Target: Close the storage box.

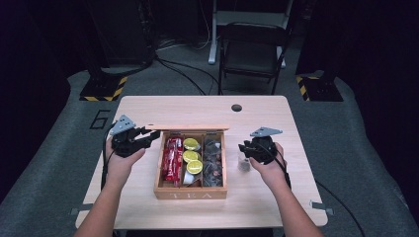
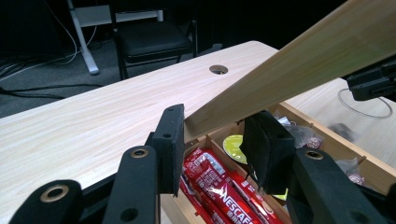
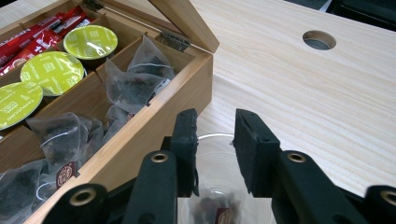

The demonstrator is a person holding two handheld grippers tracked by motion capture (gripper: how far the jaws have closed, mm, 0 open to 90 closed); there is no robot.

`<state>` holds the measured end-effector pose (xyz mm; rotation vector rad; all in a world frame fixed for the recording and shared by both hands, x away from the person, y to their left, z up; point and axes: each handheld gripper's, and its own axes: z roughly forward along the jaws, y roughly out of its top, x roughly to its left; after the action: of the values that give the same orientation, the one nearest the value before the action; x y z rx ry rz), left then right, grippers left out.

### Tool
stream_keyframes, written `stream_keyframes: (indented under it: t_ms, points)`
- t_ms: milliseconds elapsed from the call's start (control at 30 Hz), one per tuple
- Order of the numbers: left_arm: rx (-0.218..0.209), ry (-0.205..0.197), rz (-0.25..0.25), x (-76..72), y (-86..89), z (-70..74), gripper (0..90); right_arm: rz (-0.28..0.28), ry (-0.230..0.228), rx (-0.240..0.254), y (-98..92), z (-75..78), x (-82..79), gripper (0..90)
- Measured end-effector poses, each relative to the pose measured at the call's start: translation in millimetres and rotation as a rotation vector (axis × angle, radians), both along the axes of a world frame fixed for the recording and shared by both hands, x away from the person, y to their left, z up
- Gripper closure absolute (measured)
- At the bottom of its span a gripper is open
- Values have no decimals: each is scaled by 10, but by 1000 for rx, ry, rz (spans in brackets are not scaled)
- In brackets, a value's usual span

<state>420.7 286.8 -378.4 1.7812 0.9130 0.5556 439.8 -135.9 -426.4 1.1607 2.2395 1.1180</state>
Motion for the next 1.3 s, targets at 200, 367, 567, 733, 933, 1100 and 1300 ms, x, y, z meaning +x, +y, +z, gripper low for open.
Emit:
stream_keyframes:
  t_ms: [200, 367, 567, 733, 933, 1100, 1300]
  points:
    - [0, 0, 0, 0, 0, 0, 592, -5, -7, 9, -16, 36, -6, 627]
    - [-4, 3, -2, -4, 2, 4, 591, -1, -21, 14, 18, 70, -18, 577]
    - [-8, -1, -3, -12, 6, 13, 590, 20, -39, 14, 120, 146, -52, 537]
    - [-10, -2, 0, -18, 1, 17, 590, 47, -73, 24, 202, 248, -71, 503]
    - [-14, -2, -4, -29, 6, 31, 589, 69, -97, 55, 312, 403, -91, 475]
    - [-15, -1, -2, -36, 6, 38, 589, 88, -131, 72, 414, 554, -110, 464]
    - [-14, -9, -9, -58, 16, 71, 589, 116, -173, 68, 509, 687, -141, 461]
